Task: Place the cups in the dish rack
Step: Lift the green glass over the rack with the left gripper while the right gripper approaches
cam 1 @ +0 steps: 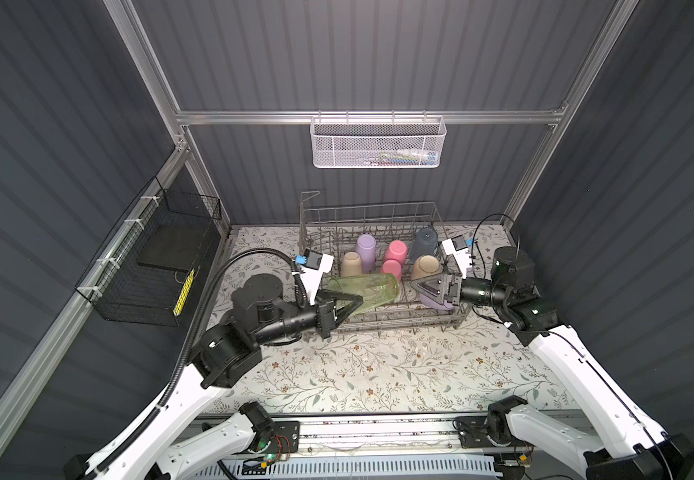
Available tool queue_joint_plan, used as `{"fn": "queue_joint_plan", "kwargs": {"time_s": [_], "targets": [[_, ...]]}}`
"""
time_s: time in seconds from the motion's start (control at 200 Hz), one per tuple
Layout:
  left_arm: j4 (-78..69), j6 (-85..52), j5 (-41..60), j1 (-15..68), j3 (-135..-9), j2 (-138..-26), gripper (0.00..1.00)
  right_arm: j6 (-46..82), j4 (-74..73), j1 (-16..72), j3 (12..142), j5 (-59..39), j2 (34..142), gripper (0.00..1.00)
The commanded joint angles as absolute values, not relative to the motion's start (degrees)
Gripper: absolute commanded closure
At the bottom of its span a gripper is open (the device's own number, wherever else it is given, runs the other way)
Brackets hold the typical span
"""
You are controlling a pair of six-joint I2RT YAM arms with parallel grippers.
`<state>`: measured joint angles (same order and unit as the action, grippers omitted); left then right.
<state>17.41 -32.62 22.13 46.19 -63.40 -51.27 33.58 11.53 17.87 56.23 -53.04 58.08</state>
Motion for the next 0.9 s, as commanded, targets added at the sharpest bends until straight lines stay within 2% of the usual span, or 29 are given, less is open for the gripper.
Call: {"fn": "queue_joint_plan", "kwargs": {"time_s": [0.0,0.165,0.31,0.505,0.891], "targets": [[2.51,-33.82,26.86,46.32,-59.96,-52.73,1.00,37.30,5.44,17.75,54.23,-59.20,57.71,0.07],[-6.46,-35.07,30.04,42.49,-55.37,-51.96,1.00,40.35,1.41,17.58,52.11,-59.60,56.70,0.04],[-20.99,-44.94,36.52,35.29,-48.84,-52.53,1.00,40.51,1.57,16.80,52.03,-59.99,56.25,0.01],[-32.94,-50.90,40.69,34.54,-44.92,-56.92,1.00,45.68,-4.30,16.00,49.94,-62.07,57.33,0.01],[-37.13,-52.70,43.93,34.54,-44.21,-59.62,1.00,50.55,-10.79,15.79,47.87,-63.37,59.74,0.01]]}}
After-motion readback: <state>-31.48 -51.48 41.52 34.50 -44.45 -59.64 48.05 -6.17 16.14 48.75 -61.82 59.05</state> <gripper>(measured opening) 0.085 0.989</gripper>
